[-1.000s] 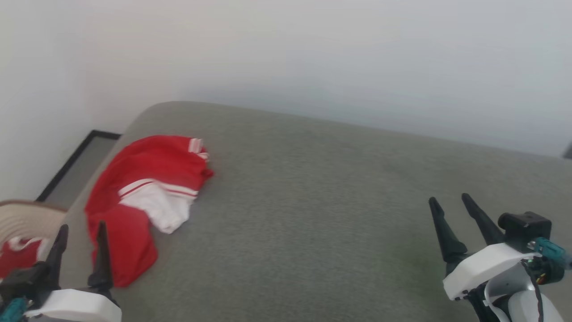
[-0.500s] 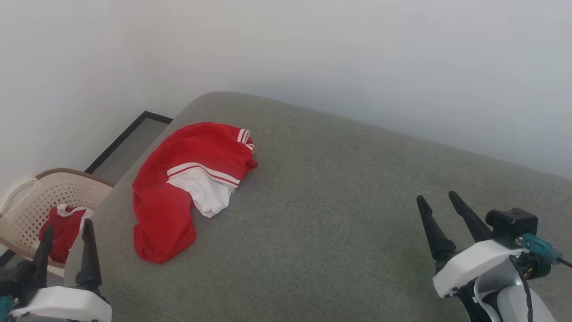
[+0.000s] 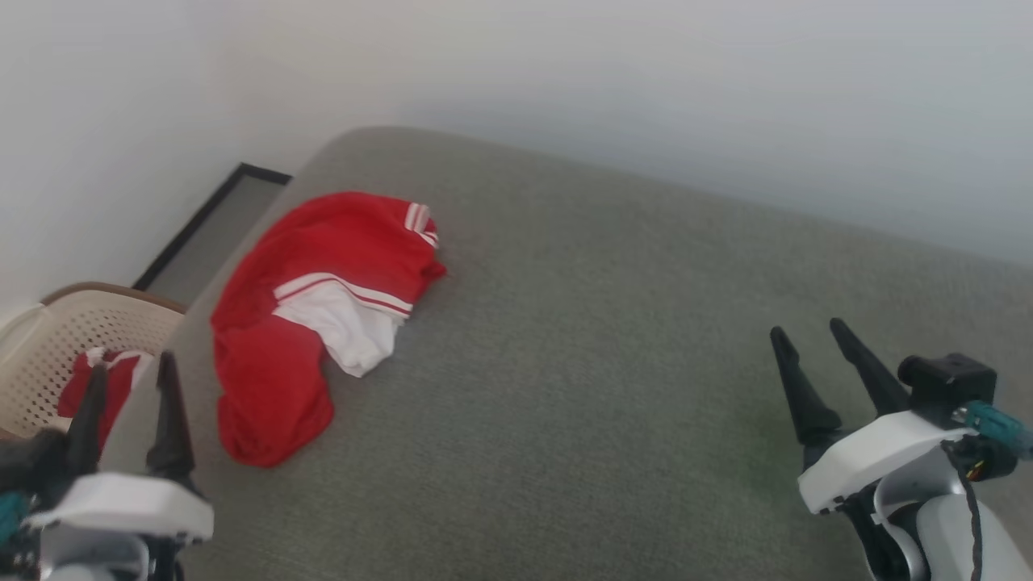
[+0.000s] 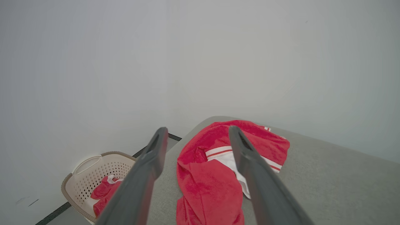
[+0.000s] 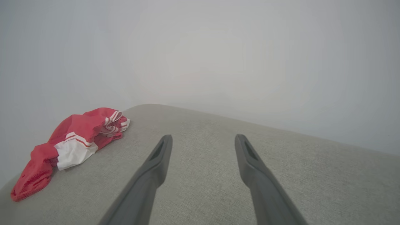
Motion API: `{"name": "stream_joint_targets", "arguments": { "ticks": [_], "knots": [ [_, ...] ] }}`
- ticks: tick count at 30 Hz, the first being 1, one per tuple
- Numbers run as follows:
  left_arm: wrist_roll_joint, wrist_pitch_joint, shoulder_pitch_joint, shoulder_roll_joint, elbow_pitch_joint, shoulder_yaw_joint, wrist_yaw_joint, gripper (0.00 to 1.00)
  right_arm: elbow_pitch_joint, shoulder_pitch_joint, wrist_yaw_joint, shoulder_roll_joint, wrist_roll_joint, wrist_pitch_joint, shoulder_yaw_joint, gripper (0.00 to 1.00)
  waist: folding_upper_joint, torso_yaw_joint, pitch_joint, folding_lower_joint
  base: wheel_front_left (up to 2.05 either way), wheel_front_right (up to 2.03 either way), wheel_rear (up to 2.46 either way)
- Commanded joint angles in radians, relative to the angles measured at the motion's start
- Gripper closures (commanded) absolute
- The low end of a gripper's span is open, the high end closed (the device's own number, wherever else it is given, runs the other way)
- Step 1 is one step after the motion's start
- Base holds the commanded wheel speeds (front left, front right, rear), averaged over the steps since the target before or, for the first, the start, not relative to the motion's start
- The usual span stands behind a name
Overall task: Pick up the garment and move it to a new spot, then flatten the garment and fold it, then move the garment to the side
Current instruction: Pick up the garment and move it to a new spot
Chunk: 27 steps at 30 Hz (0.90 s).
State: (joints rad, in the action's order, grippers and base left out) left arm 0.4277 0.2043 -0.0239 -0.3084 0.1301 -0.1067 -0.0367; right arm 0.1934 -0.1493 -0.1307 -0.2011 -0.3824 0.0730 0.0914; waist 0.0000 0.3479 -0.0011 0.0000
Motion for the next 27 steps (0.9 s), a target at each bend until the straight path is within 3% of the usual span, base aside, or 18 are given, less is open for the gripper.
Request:
{"name": "stream_joint_targets", "arguments": {
  "ticks": [1, 7, 17, 27],
  "knots": [
    [-0.007, 0.005, -0.029, 0.001, 0.009, 0.007, 0.005, 0.00, -0.009, -0.009, 0.000, -0.006, 0.006, -0.002, -0.003, 0.00, 0.0000, -0.026, 0.035, 0.0000, 0.00, 0.00, 0.00],
    [0.007, 0.006, -0.154, -0.008, 0.074, 0.023, 0.022, 0.00, -0.042, -0.036, 0.000, -0.026, 0.010, -0.011, -0.022, 0.00, 0.0000, -0.077, 0.127, 0.0000, 0.00, 0.00, 0.00],
    [0.047, -0.016, -0.433, -0.061, 0.318, 0.013, 0.057, 0.00, -0.109, -0.103, 0.000, -0.073, 0.008, -0.027, -0.038, 0.00, 0.0000, -0.172, 0.308, 0.0000, 0.00, 0.00, 0.00],
    [0.095, -0.149, -0.661, -0.099, 0.637, 0.029, 0.089, 0.00, -0.170, -0.144, 0.000, -0.105, 0.003, -0.045, -0.050, 0.00, 0.0000, -0.205, 0.429, 0.0000, 0.00, 0.00, 0.00]
  ]
}}
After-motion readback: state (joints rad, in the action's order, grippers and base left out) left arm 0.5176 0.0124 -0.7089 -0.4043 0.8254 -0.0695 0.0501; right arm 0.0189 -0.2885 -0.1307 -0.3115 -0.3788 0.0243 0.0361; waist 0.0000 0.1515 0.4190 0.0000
